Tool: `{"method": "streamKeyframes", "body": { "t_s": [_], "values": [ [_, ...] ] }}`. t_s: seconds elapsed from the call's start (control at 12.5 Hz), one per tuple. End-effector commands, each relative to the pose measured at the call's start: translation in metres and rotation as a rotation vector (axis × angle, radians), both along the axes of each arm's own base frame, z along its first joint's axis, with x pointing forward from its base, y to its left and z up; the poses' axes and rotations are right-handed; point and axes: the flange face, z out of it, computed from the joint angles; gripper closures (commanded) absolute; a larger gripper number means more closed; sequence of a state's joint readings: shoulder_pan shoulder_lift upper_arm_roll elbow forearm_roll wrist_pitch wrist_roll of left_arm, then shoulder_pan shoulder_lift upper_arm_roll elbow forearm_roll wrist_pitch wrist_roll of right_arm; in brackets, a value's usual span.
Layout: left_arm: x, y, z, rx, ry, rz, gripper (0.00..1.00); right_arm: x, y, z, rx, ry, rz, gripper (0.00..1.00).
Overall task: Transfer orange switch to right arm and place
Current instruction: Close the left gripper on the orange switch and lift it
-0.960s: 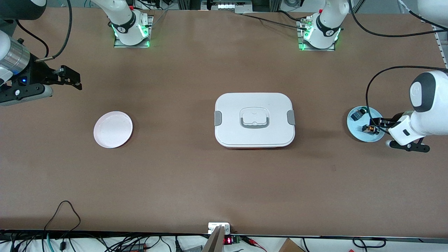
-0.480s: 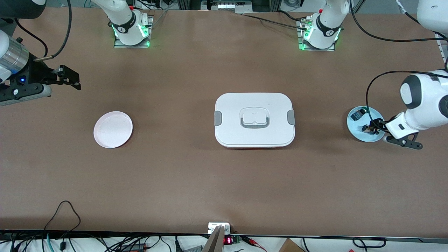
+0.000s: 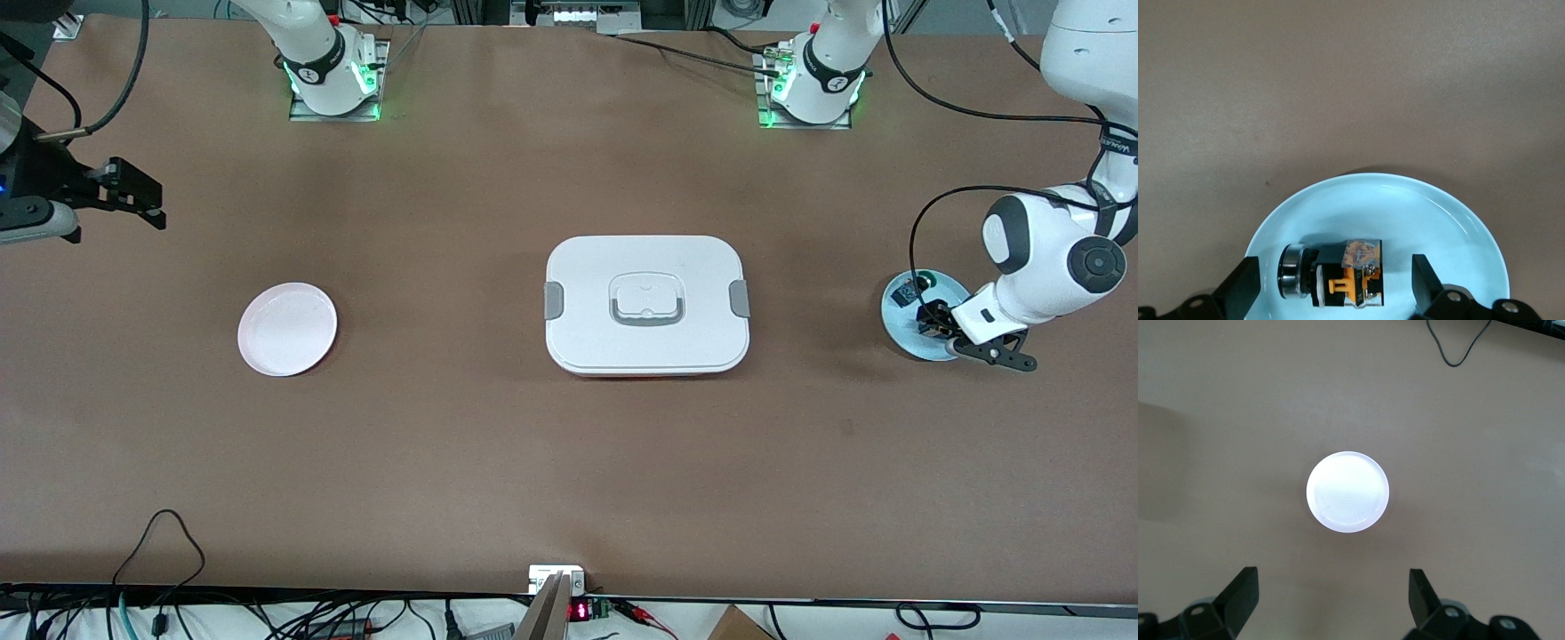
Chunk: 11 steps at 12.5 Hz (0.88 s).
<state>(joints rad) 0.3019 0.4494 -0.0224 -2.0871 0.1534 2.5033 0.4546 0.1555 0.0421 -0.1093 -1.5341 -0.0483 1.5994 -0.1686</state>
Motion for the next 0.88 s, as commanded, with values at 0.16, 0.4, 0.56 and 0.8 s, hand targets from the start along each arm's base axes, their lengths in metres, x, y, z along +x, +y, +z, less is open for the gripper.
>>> {"method": "streamKeyframes", "body": {
  "t_s": [0.16, 0.4, 0.56, 0.8],
  "values": [
    [-0.006, 0.013, -0.015, -0.004, 0.017, -0.022, 0.0, -0.002, 0.001, 0.002, -0.02, 0.02, -0.005, 0.0],
    [-0.008, 0.014, -0.022, -0.01, 0.028, -0.02, 0.03, -0.002, 0.002, 0.003, -0.02, 0.017, -0.004, 0.0],
    [-0.007, 0.013, -0.023, -0.013, 0.028, -0.019, 0.21, -0.001, 0.006, 0.001, -0.019, 0.02, 0.0, 0.0],
    [-0.008, 0.013, -0.022, -0.013, 0.037, -0.011, 0.57, -0.001, 0.011, -0.001, -0.016, 0.025, 0.009, 0.0]
  ]
}}
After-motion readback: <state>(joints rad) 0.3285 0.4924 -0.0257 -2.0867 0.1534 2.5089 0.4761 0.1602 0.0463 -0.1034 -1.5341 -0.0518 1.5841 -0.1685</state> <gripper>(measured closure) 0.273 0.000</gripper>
